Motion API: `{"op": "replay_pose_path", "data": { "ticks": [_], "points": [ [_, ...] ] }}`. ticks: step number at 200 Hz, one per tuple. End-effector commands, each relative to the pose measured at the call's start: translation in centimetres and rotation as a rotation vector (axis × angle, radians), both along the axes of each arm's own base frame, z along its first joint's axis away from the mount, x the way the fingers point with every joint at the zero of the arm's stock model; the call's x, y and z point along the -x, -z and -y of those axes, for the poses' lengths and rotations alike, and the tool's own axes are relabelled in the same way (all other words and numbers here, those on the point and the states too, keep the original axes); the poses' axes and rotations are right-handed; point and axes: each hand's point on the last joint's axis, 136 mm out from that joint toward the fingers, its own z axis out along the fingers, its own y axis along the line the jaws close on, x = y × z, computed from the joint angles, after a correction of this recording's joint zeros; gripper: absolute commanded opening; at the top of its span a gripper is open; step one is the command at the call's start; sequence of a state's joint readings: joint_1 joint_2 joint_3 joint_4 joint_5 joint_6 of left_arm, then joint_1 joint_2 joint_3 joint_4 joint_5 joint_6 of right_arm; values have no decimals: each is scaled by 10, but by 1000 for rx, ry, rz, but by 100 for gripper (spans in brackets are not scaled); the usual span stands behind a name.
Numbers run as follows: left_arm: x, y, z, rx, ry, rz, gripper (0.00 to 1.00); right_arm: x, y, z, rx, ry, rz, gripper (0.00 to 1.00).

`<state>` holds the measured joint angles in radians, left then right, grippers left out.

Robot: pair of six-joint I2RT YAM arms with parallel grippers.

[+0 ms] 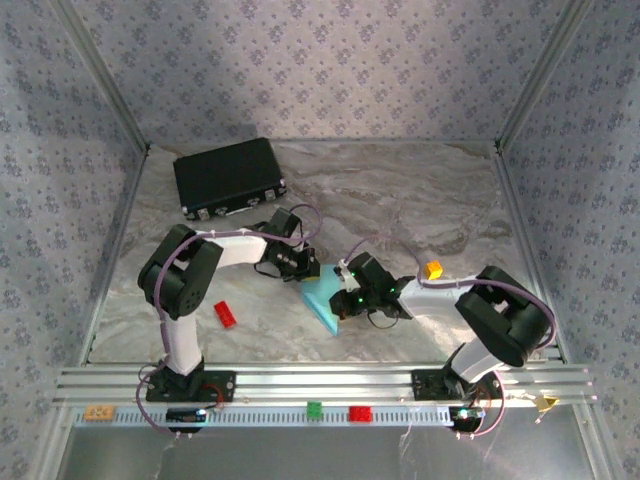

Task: Fold a paper plane with a square sheet of paper (pick it up from the middle)
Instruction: Third fold the triangle at the center of the table.

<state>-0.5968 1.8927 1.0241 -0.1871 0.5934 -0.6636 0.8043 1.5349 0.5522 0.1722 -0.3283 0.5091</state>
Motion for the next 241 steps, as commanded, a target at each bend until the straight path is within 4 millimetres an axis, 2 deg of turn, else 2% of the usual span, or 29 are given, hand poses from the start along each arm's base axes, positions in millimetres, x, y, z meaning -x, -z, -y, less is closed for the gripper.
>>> {"op": "replay_pose_path", "data": {
  "ticks": [1, 46, 60, 83, 111, 136, 166, 211, 241],
  "points": [
    [7, 6, -10, -50, -11, -15, 7, -4, 3, 1, 19, 19, -12, 4],
    [4, 1, -9, -43, -10, 0, 7, -3, 6, 4, 33, 24, -14, 4],
    [2, -6, -7, -34, -5, 15, 10, -4, 7, 5, 36, 27, -13, 4],
    [-6, -26, -4, -14, -5, 63, 15, -5, 8, 6, 38, 25, -12, 3],
    [-13, -53, -5, 3, -12, 125, 27, -8, 7, 7, 35, 26, -11, 3],
    [-12, -69, -7, 23, -20, 154, 28, -12, 4, 7, 27, 21, -8, 4],
    [-3, -77, -6, 82, -36, 150, 21, -15, 5, 9, 31, 15, -13, 4],
    [21, -76, 5, 236, -73, 90, 4, -19, 6, 11, 29, 22, -19, 4],
    [34, -69, 10, 269, -91, 68, 0, -19, 8, 12, 28, 28, -23, 4]
  ]
}}
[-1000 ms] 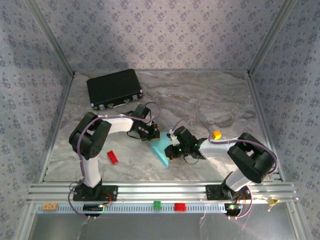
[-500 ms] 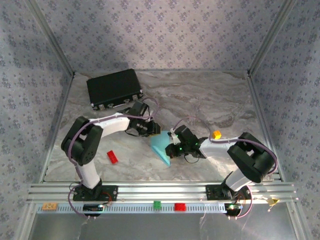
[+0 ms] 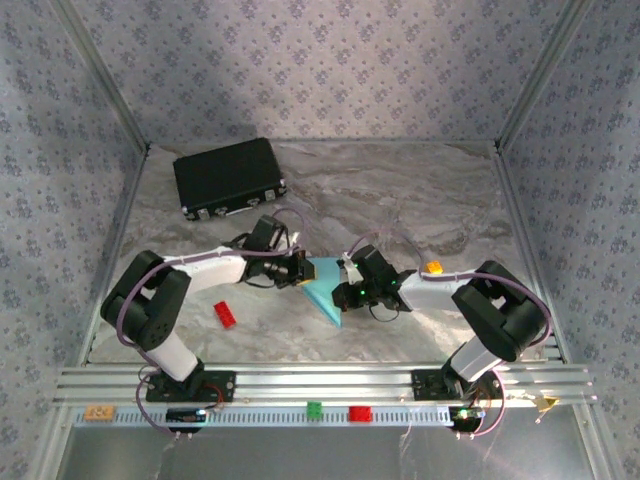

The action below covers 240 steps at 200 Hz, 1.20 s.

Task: Fold a paper plane with a square sheet of paper (pick it up from the middle)
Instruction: Third fold the triangle at the center of the table.

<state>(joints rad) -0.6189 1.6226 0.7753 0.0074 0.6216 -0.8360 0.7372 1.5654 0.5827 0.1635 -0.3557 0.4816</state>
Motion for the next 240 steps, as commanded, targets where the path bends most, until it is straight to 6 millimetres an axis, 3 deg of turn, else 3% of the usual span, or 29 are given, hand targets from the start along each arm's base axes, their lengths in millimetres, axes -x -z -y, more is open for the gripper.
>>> {"op": "replay_pose_path", "data": {
  "ticks": [1, 69, 171, 240],
  "points": [
    [2, -26, 17, 122, -6, 32, 0, 1, 8, 5, 32, -1, -20, 3],
    [15, 0, 14, 101, -19, -39, 0, 0, 8, 5, 32, 3, -24, 4],
    [28, 13, 21, 127, 8, -101, 0, 2, 12, 7, 42, 6, -34, 4],
    [32, 31, 12, 60, -3, -123, 0, 2, 13, 8, 47, 8, -35, 4]
  ]
}}
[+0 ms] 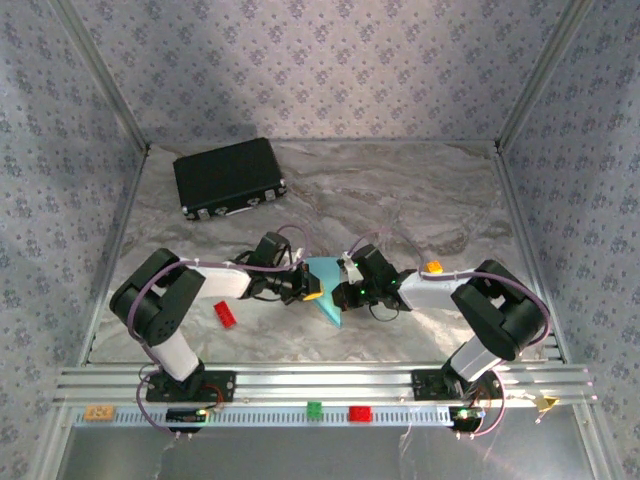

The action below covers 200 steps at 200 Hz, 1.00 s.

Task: Fold a paper plane with a square sheet of paper (pick it up from the middle)
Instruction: Third fold the triangle at the center of the table.

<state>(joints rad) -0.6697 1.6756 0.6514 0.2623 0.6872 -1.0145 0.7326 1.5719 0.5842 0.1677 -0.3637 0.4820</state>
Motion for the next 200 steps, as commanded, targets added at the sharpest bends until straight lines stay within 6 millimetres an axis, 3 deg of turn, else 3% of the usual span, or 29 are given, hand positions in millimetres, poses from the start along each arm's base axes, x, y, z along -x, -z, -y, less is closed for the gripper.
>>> {"op": "replay_pose_path", "data": {
  "ticks": [1, 50, 106, 140, 175, 200],
  "points": [
    [6, 12, -3, -34, 18, -14, 0, 3, 12, 8, 51, 8, -29, 4],
    [10, 34, -13, -111, 14, -41, 0, 3, 12, 7, 48, 7, -31, 4],
    [12, 44, -19, -156, 17, -43, 0, 2, 7, 3, 25, 4, -32, 6],
    [11, 44, -19, -161, 20, -39, 0, -7, -20, -4, -27, 21, 4, 20],
    [11, 44, -19, -162, 21, -36, 0, -14, -49, 7, -26, 86, 44, 39],
    [10, 44, -19, -162, 18, -31, 0, -6, -59, 8, -59, 94, 27, 42]
  ]
}}
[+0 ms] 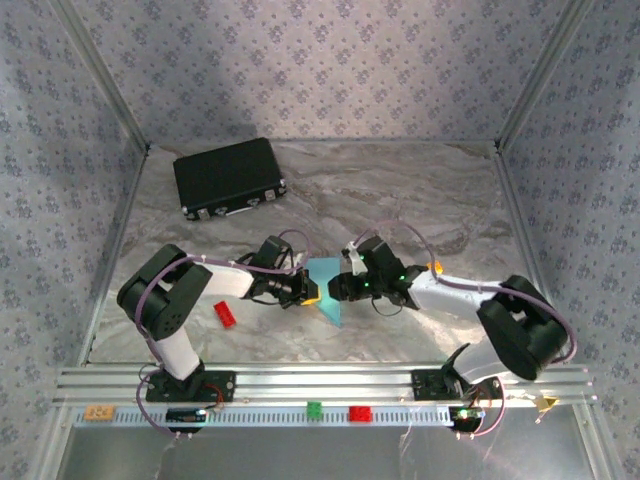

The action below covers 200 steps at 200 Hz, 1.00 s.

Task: Fold a paper plane with a square sheet of paper (pick it up from the middle)
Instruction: Third fold the triangle at the center of the table.

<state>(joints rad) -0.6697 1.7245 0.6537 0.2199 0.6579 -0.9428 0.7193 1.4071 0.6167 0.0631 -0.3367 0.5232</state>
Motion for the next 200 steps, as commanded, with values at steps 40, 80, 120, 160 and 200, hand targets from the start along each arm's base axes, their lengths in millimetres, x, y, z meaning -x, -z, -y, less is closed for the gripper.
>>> {"op": "replay_pose_path", "data": {
  "ticks": [40, 80, 120, 160, 200],
  "points": [
    [6, 20, -11, -91, -9, -31, 0, 36, -8, -25, -52, -92, -127, 18],
    [6, 20, -11, -91, -9, -30, 0, 46, 9, -43, -8, -127, -170, 6],
    [5, 20, -11, -93, -10, -31, 0, 48, 22, -51, 49, -137, -198, 5],
    [5, 19, -11, -92, -8, -27, 0, 46, 36, -46, 99, -116, -217, 5],
    [6, 20, -11, -96, -5, -28, 0, 52, 51, -37, 136, -109, -244, 5]
  ]
}}
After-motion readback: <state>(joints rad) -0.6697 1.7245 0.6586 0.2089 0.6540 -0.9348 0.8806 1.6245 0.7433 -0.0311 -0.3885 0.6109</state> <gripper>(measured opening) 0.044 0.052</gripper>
